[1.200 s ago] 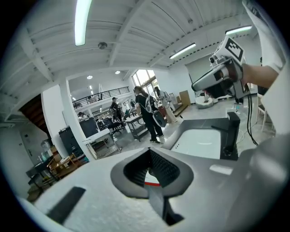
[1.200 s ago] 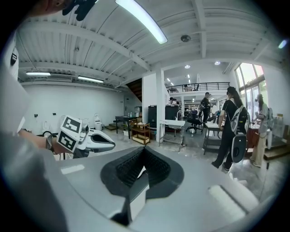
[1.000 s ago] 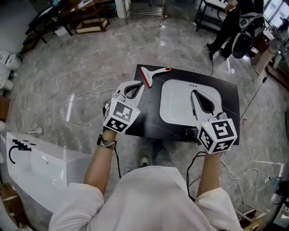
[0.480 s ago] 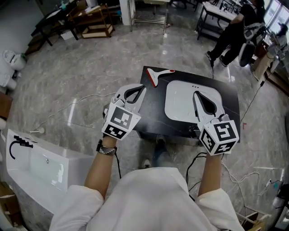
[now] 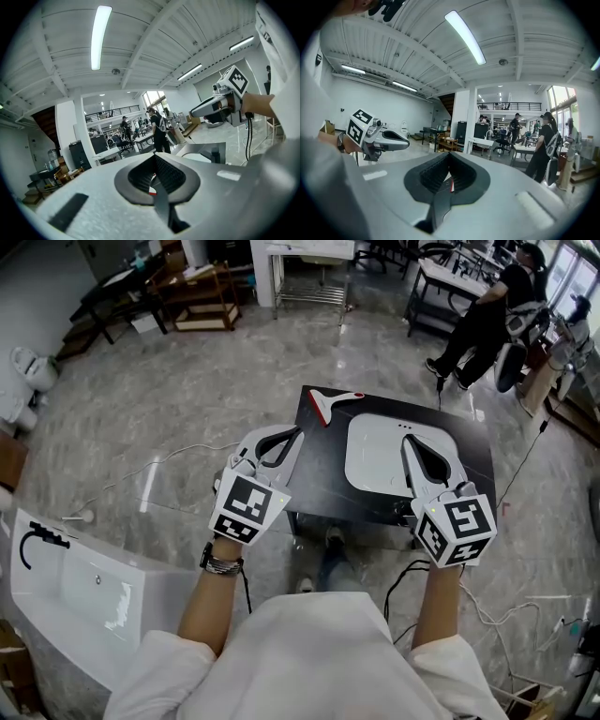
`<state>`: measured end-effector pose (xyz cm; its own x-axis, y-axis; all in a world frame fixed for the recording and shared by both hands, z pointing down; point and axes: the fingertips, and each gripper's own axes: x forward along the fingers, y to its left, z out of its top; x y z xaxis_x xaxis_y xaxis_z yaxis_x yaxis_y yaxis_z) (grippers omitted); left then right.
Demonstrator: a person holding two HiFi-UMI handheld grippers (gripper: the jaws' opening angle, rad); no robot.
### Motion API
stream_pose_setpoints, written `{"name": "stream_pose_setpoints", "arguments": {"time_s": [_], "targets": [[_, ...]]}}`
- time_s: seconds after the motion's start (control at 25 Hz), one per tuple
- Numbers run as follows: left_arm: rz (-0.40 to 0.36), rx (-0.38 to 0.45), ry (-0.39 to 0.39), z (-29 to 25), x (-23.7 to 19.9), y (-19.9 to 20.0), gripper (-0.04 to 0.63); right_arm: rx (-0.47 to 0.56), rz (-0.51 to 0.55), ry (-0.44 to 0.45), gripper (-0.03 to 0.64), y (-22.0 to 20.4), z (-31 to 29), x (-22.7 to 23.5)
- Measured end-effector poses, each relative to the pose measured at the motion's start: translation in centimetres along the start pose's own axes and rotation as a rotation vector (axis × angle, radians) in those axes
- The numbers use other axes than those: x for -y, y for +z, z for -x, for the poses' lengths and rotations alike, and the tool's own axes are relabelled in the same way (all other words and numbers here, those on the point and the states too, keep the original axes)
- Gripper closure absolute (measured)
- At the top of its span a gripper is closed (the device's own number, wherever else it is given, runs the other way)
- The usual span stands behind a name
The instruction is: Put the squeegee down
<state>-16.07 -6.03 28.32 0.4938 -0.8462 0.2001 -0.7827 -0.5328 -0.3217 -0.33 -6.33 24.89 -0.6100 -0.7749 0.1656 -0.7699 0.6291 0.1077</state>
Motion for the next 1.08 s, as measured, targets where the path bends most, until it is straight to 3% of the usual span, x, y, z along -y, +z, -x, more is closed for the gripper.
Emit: {"name": "stream_pose_setpoints", "arguments": {"time_s": [1.08], "targets": [[-0.019,0.030,-0.010,1.2,-0.2,1.3,0.589,-0.012,-0.012,-0.013,0.611,0.2,0.8,-0.7]]}}
